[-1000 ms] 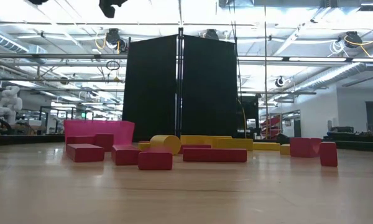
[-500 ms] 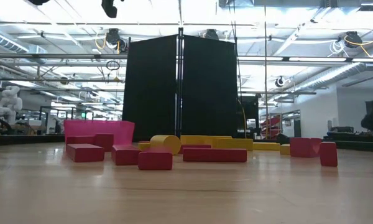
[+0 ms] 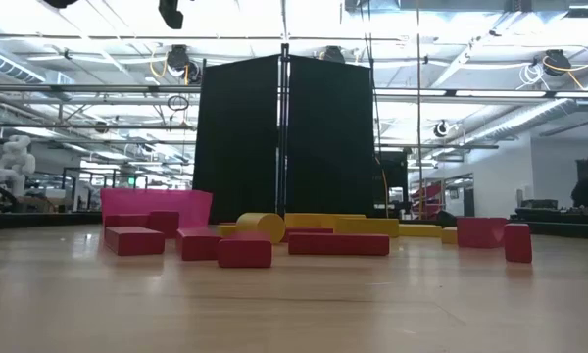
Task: Sort blocks
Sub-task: Put the blue block into the green bin
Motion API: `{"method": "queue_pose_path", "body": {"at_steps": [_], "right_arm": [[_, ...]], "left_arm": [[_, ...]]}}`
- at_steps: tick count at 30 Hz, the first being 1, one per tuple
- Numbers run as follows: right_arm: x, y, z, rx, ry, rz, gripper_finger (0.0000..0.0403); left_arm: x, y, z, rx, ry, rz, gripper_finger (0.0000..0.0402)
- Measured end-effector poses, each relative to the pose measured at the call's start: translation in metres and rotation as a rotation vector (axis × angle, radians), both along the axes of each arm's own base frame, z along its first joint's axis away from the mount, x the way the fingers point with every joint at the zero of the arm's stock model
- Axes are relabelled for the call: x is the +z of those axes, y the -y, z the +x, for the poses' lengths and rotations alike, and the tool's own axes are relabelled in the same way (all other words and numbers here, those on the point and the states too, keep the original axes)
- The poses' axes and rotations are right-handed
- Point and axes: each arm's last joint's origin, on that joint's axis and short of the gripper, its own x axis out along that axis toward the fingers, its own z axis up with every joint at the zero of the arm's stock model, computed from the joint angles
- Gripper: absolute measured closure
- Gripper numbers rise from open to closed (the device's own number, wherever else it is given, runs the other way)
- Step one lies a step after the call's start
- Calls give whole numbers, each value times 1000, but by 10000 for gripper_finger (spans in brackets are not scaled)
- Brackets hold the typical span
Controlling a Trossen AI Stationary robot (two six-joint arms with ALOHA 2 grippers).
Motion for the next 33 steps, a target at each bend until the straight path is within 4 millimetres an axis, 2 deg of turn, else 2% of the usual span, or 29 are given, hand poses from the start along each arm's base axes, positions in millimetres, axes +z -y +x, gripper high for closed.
{"method": "queue_pose_path", "body": {"at_steps": [8, 14, 17, 22, 25, 30, 33], "right_arm": [[-1, -1, 0, -8, -17, -18, 188], [-3, 3, -8, -221, -88, -59, 122], [9, 2, -21, -297, -94, -82, 108], [33, -3, -55, -337, -138, -105, 104], [40, -6, -84, -375, -216, -82, 107], [51, -9, -141, -384, -277, 69, 112], [52, -8, -167, -381, -293, 201, 112]], "left_arm": [[0, 0, 0, 3, -5, 5, 342], [2, -1, -3, 35, -21, 30, 342], [8, -1, -13, 40, -19, 33, 342], [12, 1, -35, 12, -84, 3, 342], [11, 8, -56, -128, -127, -63, 342], [-12, 22, -85, -460, -326, -278, 342], [-30, 32, -93, -612, -482, -455, 342]]}}
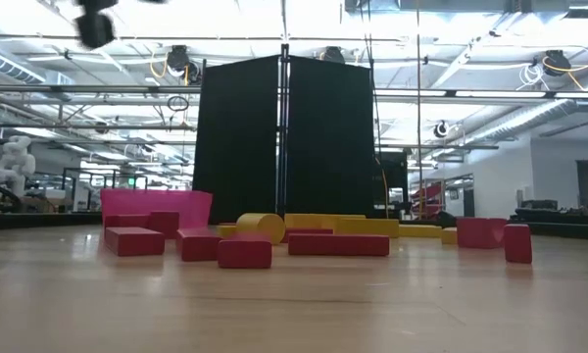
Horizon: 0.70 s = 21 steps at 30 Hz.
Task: Sort blocks
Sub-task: Put the blue block into the green bin
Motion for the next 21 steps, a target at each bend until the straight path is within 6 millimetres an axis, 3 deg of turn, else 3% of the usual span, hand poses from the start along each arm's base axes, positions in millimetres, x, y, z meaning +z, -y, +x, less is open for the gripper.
{"method": "queue_pose_path", "body": {"at_steps": [6, 14, 21], "right_arm": [[4, 2, -32, -70, 41, 130, 112], [-2, 1, -38, -115, 29, 210, 112], [-8, 0, -35, -107, -2, 252, 112]], "left_arm": [[-29, 29, 0, -271, -340, -172, 342], [-59, 80, 3, -438, -655, -221, 342], [-92, 104, -14, -425, -1021, -154, 342]]}}
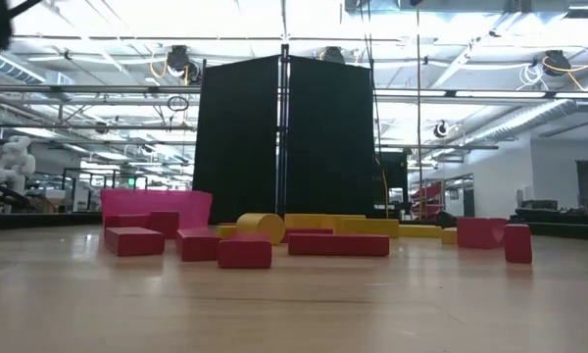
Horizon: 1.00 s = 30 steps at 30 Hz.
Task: Sort blocks
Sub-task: Put the blue block into the green bin
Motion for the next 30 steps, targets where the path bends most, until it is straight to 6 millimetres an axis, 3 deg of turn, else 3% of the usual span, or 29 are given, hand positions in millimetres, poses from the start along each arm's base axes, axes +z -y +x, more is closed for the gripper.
{"method": "queue_pose_path", "body": {"at_steps": [15, 30], "right_arm": [[0, 0, 1, -1, -2, 0, 112], [-6, 7, 8, 96, -62, 86, 112]], "left_arm": [[-30, 43, -7, -124, -161, 9, 332], [-25, 47, -5, -150, -128, -60, 186]]}}
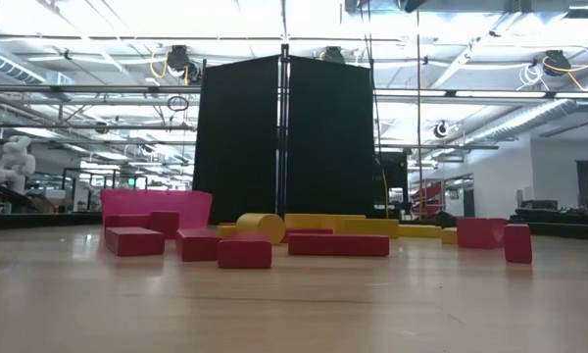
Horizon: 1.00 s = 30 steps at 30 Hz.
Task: Sort blocks
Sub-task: Put the blue block into the green bin
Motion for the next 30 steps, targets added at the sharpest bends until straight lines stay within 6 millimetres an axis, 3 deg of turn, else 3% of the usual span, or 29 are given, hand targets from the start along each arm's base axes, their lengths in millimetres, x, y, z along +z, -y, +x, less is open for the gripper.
{"method": "queue_pose_path", "body": {"at_steps": [9, 16, 23, 30], "right_arm": [[-30, 48, 40, 8, -211, -55, 112], [-70, 105, 73, 92, -243, 177, 112], [-133, 153, 90, 134, -389, 372, 112], [-213, 165, 76, 142, -437, 527, 112]], "left_arm": [[38, -28, 0, 165, 249, -87, 155], [65, -54, -8, 263, 454, -159, 154], [80, -73, -13, 409, 678, -109, 155], [83, -78, -13, 514, 781, -34, 155]]}}
